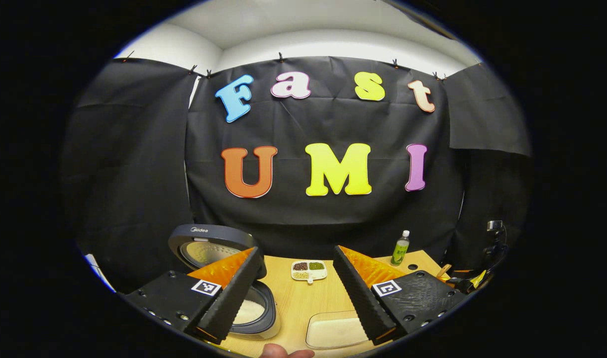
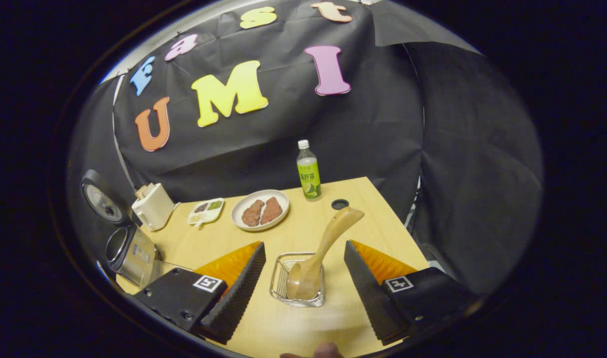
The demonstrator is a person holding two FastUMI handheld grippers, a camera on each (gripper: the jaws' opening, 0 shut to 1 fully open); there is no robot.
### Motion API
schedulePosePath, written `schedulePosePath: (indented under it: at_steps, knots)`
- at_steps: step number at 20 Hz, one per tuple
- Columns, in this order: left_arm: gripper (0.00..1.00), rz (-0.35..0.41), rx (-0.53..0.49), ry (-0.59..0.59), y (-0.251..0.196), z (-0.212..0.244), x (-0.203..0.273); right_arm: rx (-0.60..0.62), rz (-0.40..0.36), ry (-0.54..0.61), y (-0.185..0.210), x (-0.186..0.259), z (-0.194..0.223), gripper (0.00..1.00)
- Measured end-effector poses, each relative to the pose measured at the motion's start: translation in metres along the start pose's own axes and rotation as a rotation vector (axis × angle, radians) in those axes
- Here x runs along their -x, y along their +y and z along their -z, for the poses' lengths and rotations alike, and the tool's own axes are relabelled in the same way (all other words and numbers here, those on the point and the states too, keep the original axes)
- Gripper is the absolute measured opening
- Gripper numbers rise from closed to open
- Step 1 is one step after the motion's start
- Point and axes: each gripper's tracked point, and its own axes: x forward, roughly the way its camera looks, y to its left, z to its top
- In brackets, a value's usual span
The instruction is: Close the left gripper, press the button to open the rice cooker; take a wooden spoon from the chopstick holder with the right hand, scoop a spoonful of rice and pour it into the rice cooker, then put the wooden spoon back into the chopstick holder.
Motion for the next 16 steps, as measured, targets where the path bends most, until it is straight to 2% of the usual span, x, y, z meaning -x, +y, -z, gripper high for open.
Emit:
schedulePosePath:
  at_steps: [5, 9, 11, 12, 13, 14, 15, 16]
  knots:
    - [0.95, -0.015, -0.004, 0.027, -0.001, 0.004, -0.004, -0.037, -0.009, 0.082, -0.009, -0.039, 0.02, 1.0]
    - [0.95, -0.038, -0.023, 0.038, 0.008, 0.007, -0.003, -0.047, -0.036, 0.113, -0.005, -0.061, 0.027, 0.95]
    - [0.94, -0.049, -0.018, 0.047, 0.011, 0.011, 0.0, -0.069, -0.045, 0.134, -0.004, -0.071, 0.031, 0.86]
    - [0.94, -0.056, -0.015, 0.054, 0.014, 0.014, 0.001, -0.097, -0.054, 0.147, 0.0, -0.069, 0.034, 0.74]
    - [0.94, -0.062, -0.009, 0.054, 0.017, 0.014, 0.002, -0.112, -0.054, 0.152, 0.002, -0.071, 0.033, 0.76]
    - [0.94, -0.067, -0.004, 0.05, 0.018, 0.012, 0.004, -0.113, -0.049, 0.153, 0.002, -0.072, 0.032, 0.61]
    - [0.94, -0.071, 0.0, 0.046, 0.02, 0.011, 0.006, -0.101, -0.033, 0.154, -0.001, -0.073, 0.033, 0.56]
    - [0.94, -0.076, 0.002, 0.047, 0.023, 0.014, 0.007, -0.096, -0.022, 0.156, -0.003, -0.073, 0.033, 0.43]
